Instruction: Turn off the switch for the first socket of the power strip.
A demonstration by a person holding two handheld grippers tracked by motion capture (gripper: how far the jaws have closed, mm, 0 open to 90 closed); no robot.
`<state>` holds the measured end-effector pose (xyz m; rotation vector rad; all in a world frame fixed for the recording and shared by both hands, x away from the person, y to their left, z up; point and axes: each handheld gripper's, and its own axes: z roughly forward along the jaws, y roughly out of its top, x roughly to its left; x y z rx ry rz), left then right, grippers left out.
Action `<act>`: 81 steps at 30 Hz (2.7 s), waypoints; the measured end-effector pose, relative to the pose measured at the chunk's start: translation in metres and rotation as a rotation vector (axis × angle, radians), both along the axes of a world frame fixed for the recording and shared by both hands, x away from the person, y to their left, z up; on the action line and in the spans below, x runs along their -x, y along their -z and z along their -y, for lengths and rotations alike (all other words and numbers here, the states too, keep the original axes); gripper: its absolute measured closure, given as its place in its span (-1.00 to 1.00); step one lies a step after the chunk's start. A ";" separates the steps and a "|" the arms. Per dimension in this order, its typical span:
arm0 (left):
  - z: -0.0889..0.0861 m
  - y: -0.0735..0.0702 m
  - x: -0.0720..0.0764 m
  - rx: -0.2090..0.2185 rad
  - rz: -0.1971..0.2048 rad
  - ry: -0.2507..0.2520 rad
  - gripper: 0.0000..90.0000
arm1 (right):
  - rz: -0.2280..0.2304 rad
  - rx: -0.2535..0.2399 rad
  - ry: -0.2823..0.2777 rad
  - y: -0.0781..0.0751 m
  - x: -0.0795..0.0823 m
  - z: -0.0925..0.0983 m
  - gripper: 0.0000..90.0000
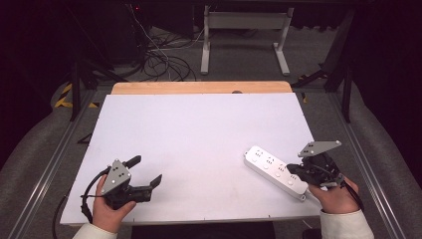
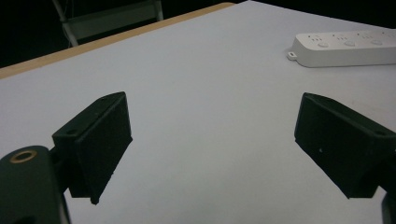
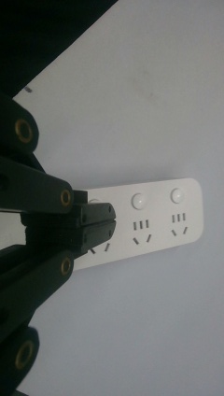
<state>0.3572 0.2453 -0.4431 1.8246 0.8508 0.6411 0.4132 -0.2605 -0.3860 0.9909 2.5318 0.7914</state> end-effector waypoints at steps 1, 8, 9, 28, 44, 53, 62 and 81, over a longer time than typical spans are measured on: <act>0.000 0.000 0.000 0.000 0.000 -0.001 -0.75 | -0.012 0.007 0.002 0.001 -0.001 0.000 1.00; 0.000 0.000 0.000 0.000 0.000 -0.002 -0.75 | -0.076 0.047 0.021 0.007 -0.005 0.001 1.00; 0.000 0.000 0.000 0.000 0.000 -0.003 -0.75 | -0.084 0.051 0.024 0.008 -0.006 0.001 1.00; 0.000 0.001 0.000 0.005 -0.007 -0.006 -0.75 | -0.190 0.124 0.024 0.029 -0.014 -0.004 1.00; 0.000 0.000 0.000 -0.001 -0.004 -0.005 -0.75 | -0.213 0.142 0.029 0.038 -0.017 -0.003 1.00; 0.000 0.000 0.000 0.000 -0.004 -0.005 -0.75 | -0.214 0.149 0.022 0.041 -0.017 -0.004 1.00; 0.000 0.000 0.001 0.002 -0.004 -0.005 -0.75 | -0.213 0.165 0.019 0.044 -0.016 -0.005 1.00; 0.000 0.000 0.002 0.006 -0.004 -0.005 -0.75 | -0.208 0.166 0.026 0.045 -0.015 -0.006 1.00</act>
